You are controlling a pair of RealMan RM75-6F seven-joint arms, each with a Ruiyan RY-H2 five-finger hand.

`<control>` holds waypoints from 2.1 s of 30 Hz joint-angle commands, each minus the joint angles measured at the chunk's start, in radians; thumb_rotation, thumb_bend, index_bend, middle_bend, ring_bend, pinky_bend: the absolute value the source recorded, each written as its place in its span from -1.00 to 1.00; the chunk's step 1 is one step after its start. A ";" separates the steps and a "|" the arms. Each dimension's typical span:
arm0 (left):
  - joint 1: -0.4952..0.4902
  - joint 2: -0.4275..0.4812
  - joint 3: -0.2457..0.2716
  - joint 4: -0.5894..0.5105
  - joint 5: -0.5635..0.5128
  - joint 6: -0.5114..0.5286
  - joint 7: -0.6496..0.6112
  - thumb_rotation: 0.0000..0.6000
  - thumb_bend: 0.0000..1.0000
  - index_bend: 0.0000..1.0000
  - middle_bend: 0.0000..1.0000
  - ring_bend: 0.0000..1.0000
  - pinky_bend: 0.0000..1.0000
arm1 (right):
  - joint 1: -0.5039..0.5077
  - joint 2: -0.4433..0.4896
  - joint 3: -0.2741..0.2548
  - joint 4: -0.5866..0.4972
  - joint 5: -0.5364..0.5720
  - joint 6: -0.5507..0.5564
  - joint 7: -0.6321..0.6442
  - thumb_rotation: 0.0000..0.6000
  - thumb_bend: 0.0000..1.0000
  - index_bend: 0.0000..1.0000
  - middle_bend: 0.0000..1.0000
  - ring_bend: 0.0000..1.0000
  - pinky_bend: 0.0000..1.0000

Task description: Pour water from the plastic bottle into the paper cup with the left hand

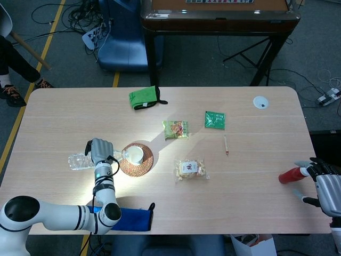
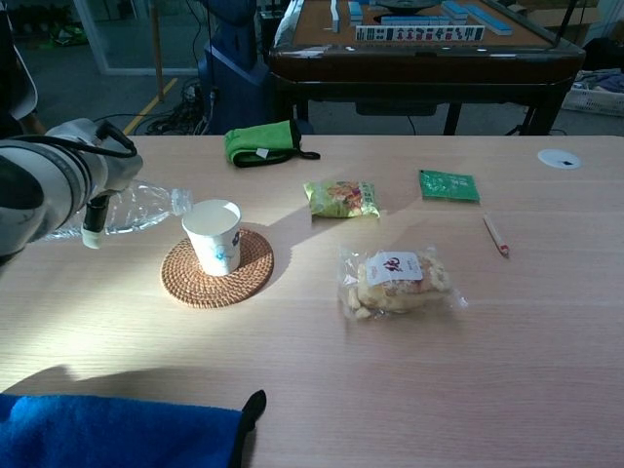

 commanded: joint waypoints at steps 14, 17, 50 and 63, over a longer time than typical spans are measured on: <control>-0.001 -0.011 0.003 0.009 0.001 0.033 0.060 1.00 -0.58 0.28 0.49 0.18 0.22 | -0.002 0.002 0.001 -0.001 -0.001 0.006 0.004 1.00 -0.89 -0.40 -0.32 -0.64 -0.43; 0.000 -0.011 0.000 0.008 -0.001 0.038 0.068 1.00 -0.59 0.28 0.49 0.18 0.22 | -0.002 0.003 0.001 -0.001 -0.001 0.005 0.005 1.00 -0.89 -0.40 -0.32 -0.64 -0.43; 0.019 -0.007 -0.045 -0.014 -0.007 0.006 0.066 1.00 -0.58 0.29 0.50 0.19 0.22 | -0.001 0.003 0.000 -0.001 -0.001 -0.001 0.007 1.00 -0.89 -0.40 -0.32 -0.63 -0.43; 0.039 0.015 -0.112 -0.035 -0.062 -0.114 -0.038 1.00 -0.58 0.29 0.50 0.19 0.23 | 0.000 0.002 0.000 0.000 0.001 -0.003 0.007 1.00 -0.89 -0.40 -0.32 -0.63 -0.43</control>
